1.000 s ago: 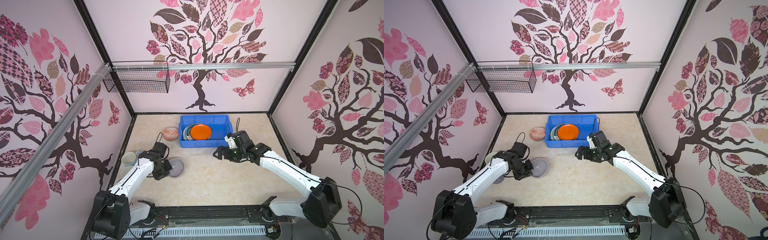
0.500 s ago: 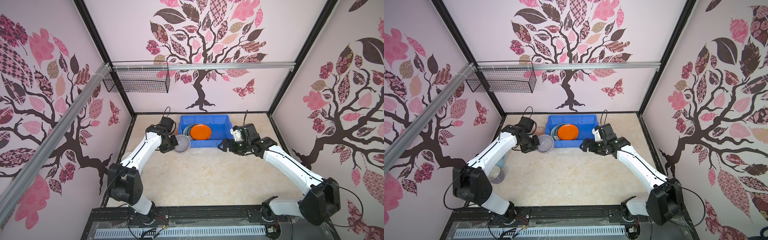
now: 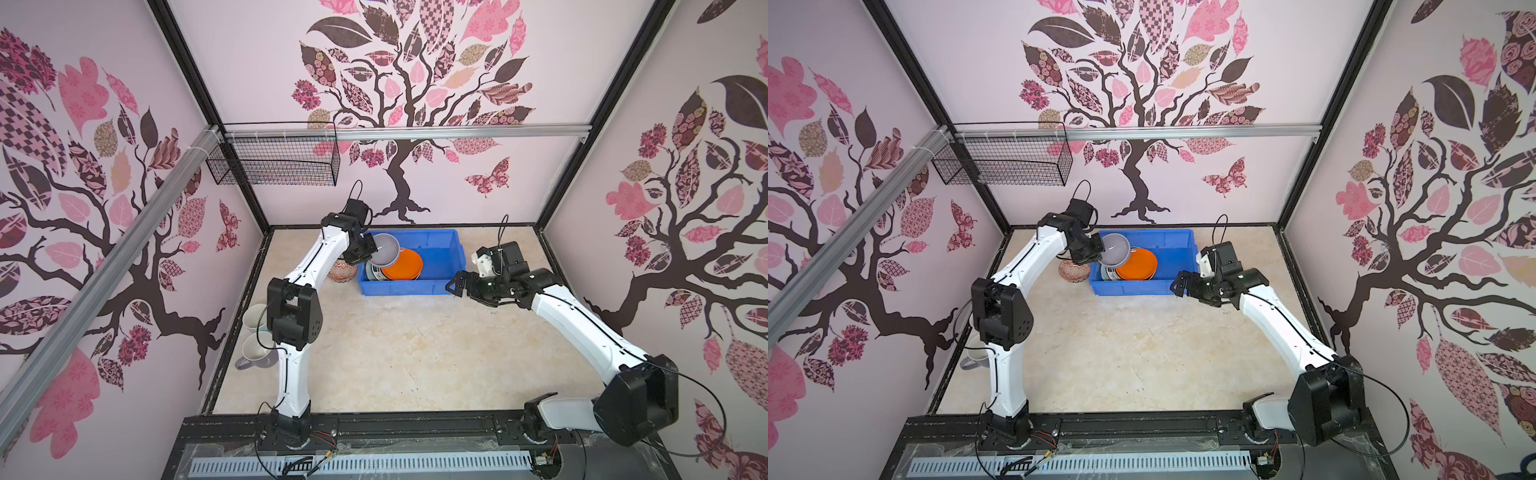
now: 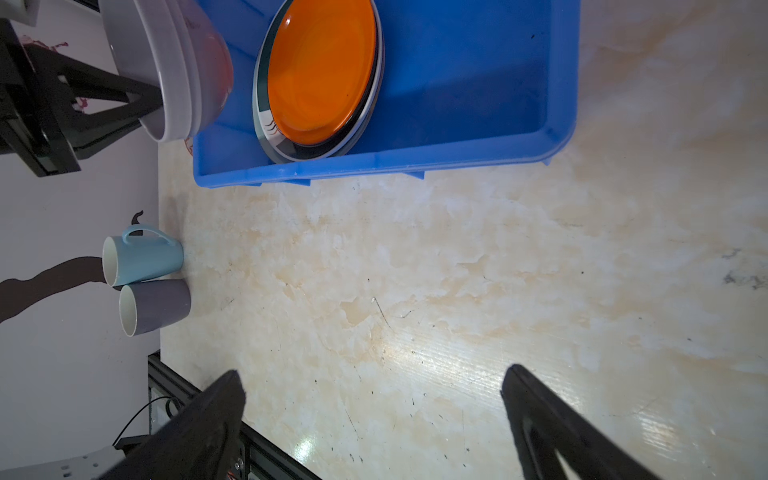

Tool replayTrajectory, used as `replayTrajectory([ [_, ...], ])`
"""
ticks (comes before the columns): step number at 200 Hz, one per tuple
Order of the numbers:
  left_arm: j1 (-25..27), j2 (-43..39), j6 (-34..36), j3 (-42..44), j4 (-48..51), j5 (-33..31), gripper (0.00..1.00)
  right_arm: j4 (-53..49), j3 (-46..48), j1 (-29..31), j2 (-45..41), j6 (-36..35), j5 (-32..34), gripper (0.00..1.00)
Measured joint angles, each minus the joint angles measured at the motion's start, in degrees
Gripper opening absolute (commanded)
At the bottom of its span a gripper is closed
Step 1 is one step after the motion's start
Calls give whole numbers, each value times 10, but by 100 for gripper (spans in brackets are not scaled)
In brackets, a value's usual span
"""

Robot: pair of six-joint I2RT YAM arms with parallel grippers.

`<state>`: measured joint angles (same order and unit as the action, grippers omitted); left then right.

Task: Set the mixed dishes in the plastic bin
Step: 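Lift the lavender bowl with the left gripper and carry it over the bin, then lower the lavender bowl onto the orange plate and open the left gripper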

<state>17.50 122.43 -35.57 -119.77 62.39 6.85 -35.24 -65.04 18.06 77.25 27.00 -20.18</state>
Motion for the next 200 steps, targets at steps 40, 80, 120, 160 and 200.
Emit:
replayTrajectory([
  [40,10,84,-2,-105,15,30,5,-5,-16,-4,21,2,11,100],
  [80,22,145,0,-156,33,43,6,-23,-22,-5,25,5,27,100],
  [120,27,170,16,-159,57,35,8,-36,-21,-11,25,15,39,99],
  [160,26,173,23,-164,64,32,15,-39,-21,-13,25,17,41,99],
  [200,26,177,25,-185,56,45,26,-43,-21,-23,25,15,40,100],
])
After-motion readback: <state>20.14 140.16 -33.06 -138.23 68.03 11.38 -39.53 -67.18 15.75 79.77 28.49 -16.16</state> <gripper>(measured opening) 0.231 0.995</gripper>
